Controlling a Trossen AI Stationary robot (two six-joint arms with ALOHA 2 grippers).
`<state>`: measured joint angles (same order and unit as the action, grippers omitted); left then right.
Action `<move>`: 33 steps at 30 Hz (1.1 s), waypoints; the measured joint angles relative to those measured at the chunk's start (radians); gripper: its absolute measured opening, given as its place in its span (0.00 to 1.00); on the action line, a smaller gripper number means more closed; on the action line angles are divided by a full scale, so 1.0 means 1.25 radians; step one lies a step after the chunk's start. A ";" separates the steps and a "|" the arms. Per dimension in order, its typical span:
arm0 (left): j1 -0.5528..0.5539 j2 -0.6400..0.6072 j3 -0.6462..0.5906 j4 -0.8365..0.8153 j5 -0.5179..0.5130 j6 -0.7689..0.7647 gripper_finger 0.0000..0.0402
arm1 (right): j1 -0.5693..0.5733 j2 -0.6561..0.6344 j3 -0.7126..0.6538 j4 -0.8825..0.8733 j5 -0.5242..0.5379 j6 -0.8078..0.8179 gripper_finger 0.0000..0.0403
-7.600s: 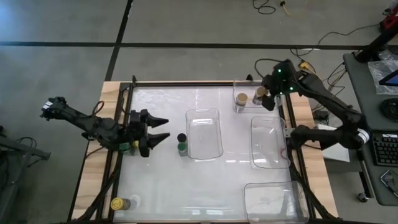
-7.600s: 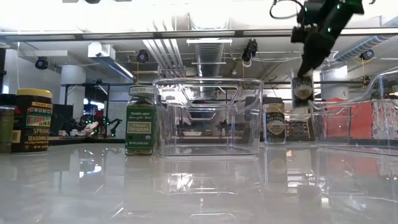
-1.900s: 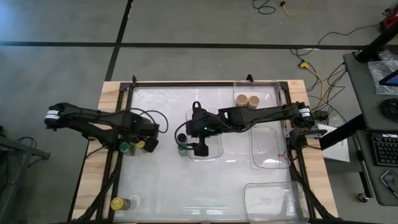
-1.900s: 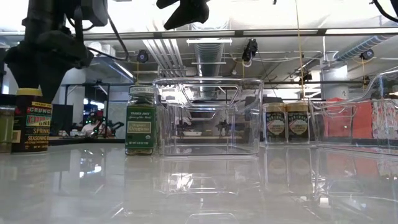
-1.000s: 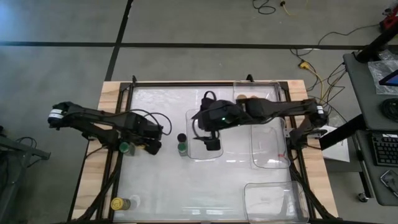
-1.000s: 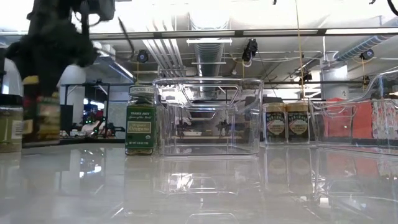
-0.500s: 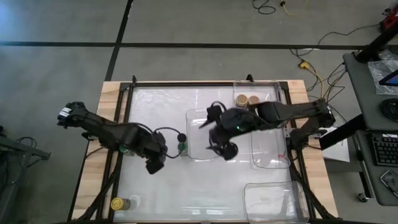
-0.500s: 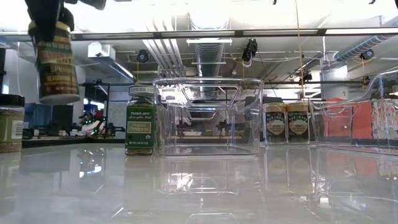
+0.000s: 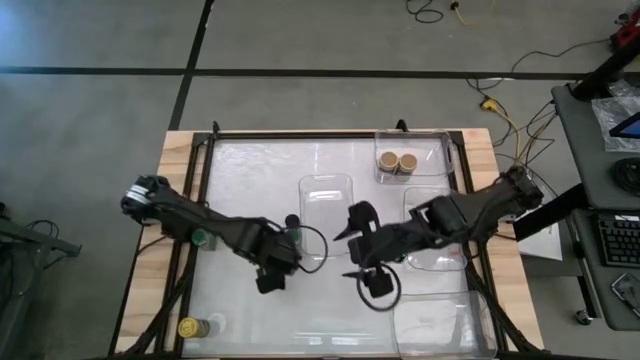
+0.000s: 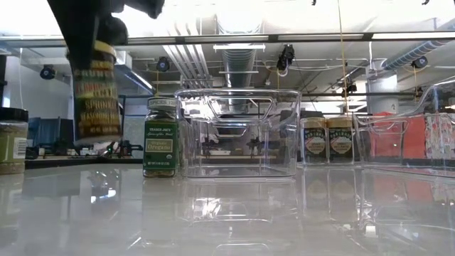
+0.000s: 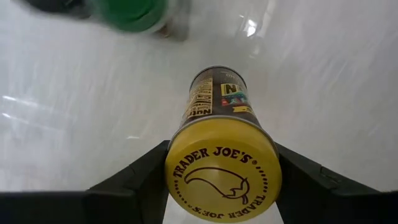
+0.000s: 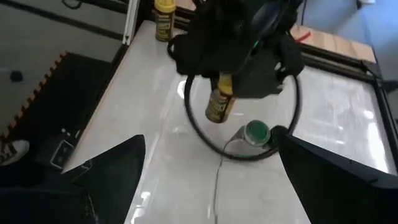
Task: Sort spices by type
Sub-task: Put the top yellow seasoning bottle into the middle left transparent bin
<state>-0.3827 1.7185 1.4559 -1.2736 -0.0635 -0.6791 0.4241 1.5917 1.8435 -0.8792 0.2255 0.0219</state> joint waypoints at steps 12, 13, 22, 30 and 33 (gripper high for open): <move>-0.034 0.087 0.058 0.006 -0.018 0.234 0.52 | 0.106 0.001 -0.002 -0.073 0.118 0.201 0.90; -0.034 0.093 0.053 0.008 -0.020 0.239 0.52 | 0.113 0.001 -0.002 -0.072 0.127 0.211 0.90; -0.032 0.138 0.049 0.019 -0.026 0.265 0.52 | 0.156 0.001 -0.008 -0.071 0.162 0.252 0.90; -0.031 0.142 0.049 0.048 -0.028 0.257 0.61 | 0.158 0.008 -0.012 -0.071 0.162 0.256 0.90; -0.031 0.143 0.049 0.051 -0.029 0.254 0.62 | 0.158 0.019 -0.013 -0.070 0.155 0.256 0.90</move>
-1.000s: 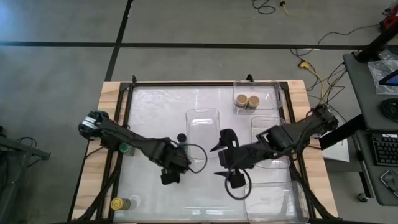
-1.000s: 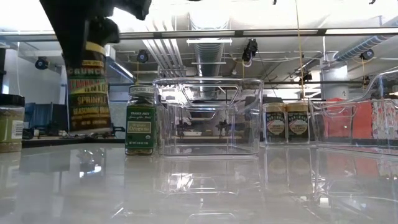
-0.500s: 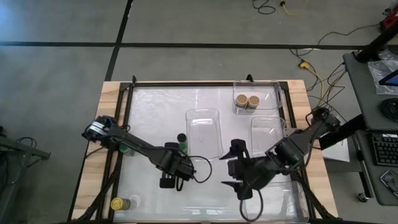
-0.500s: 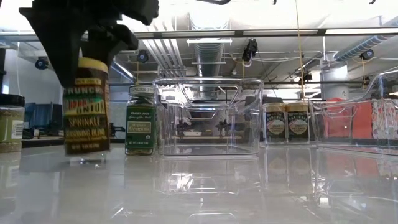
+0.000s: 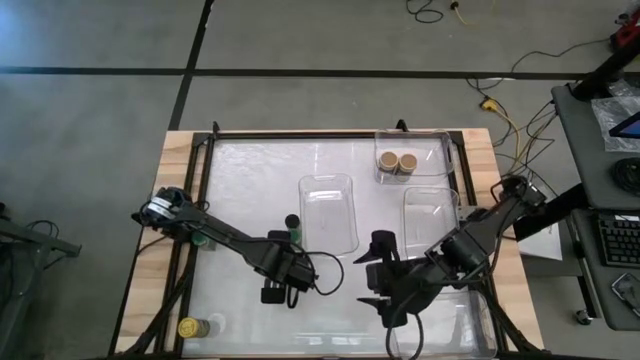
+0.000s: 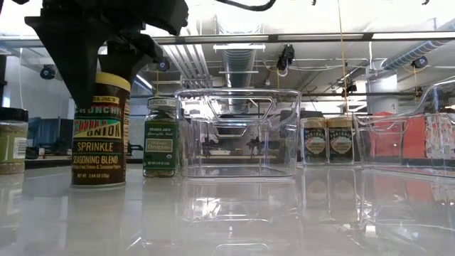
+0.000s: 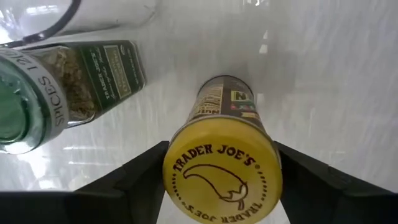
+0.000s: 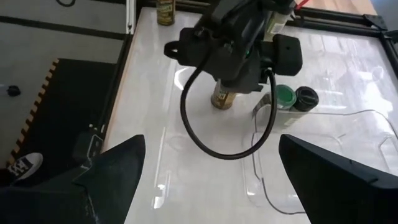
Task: Sort spices by type
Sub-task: Put the top yellow seasoning bottle into the middle left transparent bin
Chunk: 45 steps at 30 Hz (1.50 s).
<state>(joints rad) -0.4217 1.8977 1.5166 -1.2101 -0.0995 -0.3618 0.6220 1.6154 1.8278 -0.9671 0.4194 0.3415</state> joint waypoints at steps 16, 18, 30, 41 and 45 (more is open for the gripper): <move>-0.059 -0.200 0.000 -0.014 -0.077 -0.088 0.75 | -0.029 0.049 -0.002 0.078 0.000 -0.001 0.90; -0.078 -0.254 -0.004 -0.011 -0.100 -0.119 0.78 | -0.042 0.066 -0.002 0.121 0.000 -0.001 0.90; -0.150 -0.509 -0.112 -0.020 -0.158 -0.380 0.83 | -0.154 0.277 0.029 0.391 -0.065 -0.062 0.90; -0.154 -0.568 -0.200 -0.022 -0.167 -0.438 0.82 | -0.232 0.454 0.158 0.399 -0.148 -0.100 0.90; -0.154 -0.586 -0.252 -0.017 -0.156 -0.464 0.82 | -0.248 0.466 0.161 0.377 -0.150 -0.100 0.90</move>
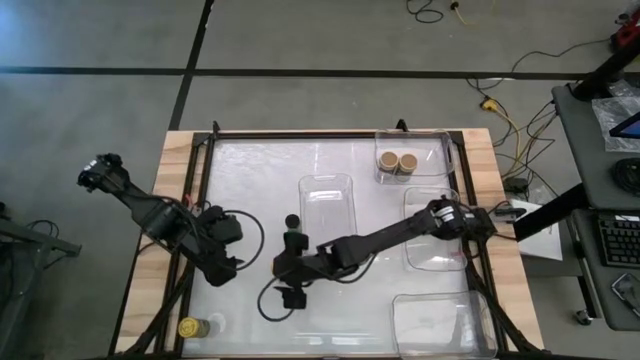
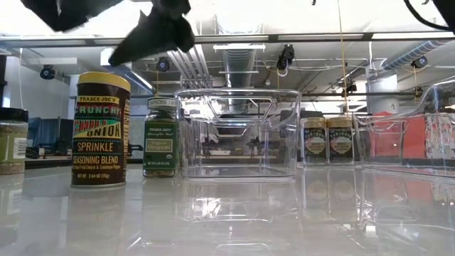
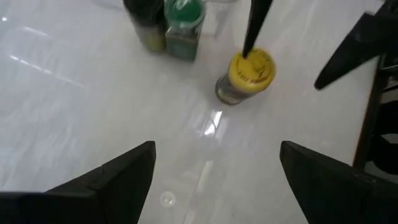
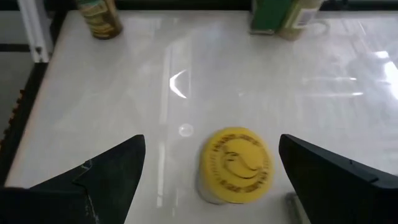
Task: Sort spices by type
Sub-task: Put the top yellow seasoning bottle into the middle left transparent bin
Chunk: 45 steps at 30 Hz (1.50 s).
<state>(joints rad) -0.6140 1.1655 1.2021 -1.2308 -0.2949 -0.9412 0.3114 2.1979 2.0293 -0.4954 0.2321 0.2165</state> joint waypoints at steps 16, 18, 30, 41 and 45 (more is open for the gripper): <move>0.000 -0.024 -0.055 0.034 -0.020 0.012 0.81 | -0.027 0.034 -0.018 0.009 -0.025 -0.002 0.88; 0.001 -0.023 -0.055 0.034 -0.023 0.008 0.81 | -0.028 0.041 -0.018 0.005 -0.025 0.005 0.86; 0.000 -0.022 -0.055 0.036 -0.044 0.004 0.81 | -0.028 0.049 -0.026 0.017 -0.025 0.016 0.59; 0.000 -0.039 -0.044 0.027 -0.020 0.002 0.81 | -0.017 -0.036 0.030 -0.020 -0.085 0.005 0.54; 0.000 -0.065 -0.012 0.038 -0.003 -0.008 0.81 | -0.006 -0.144 0.028 -0.097 -0.079 -0.014 0.54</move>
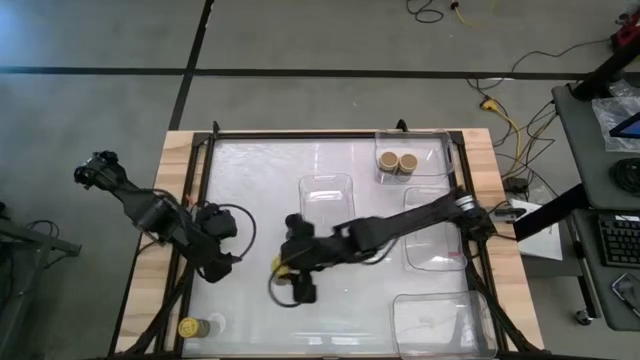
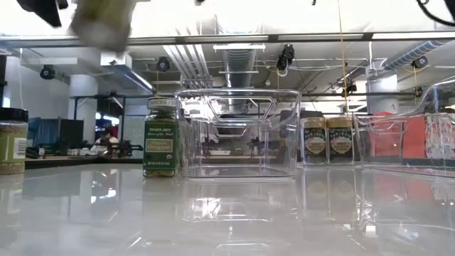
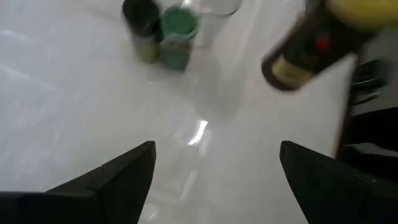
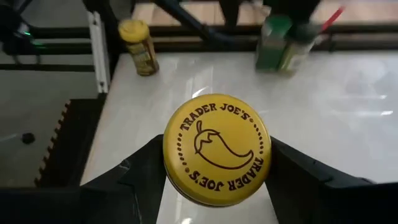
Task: Sort spices by type
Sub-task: Put the top yellow seasoning bottle into the middle left transparent bin
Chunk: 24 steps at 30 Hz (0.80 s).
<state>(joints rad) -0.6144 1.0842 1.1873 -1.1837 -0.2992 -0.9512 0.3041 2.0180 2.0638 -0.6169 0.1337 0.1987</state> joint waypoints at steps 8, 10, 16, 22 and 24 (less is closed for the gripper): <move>0.000 -0.032 0.051 0.032 -0.111 0.090 0.81 | -0.005 -0.202 -0.098 -0.206 0.106 -0.041 0.54; 0.002 -0.032 0.062 0.031 -0.143 0.086 0.82 | -0.018 -0.236 -0.169 -0.178 0.110 -0.043 0.54; 0.011 -0.031 0.101 0.067 -0.234 0.034 0.82 | -0.068 -0.301 -0.419 0.049 0.125 -0.070 0.55; 0.011 -0.040 0.099 0.158 -0.236 0.125 0.82 | -0.121 -0.264 -0.560 0.230 0.035 -0.085 0.55; 0.011 -0.044 0.096 0.157 -0.236 0.125 0.82 | -0.135 -0.244 -0.566 0.239 0.021 -0.092 0.55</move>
<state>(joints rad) -0.6010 1.0293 1.3074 -0.9871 -0.5938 -0.7944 0.1347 1.7132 1.3562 -0.3185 0.1599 0.0833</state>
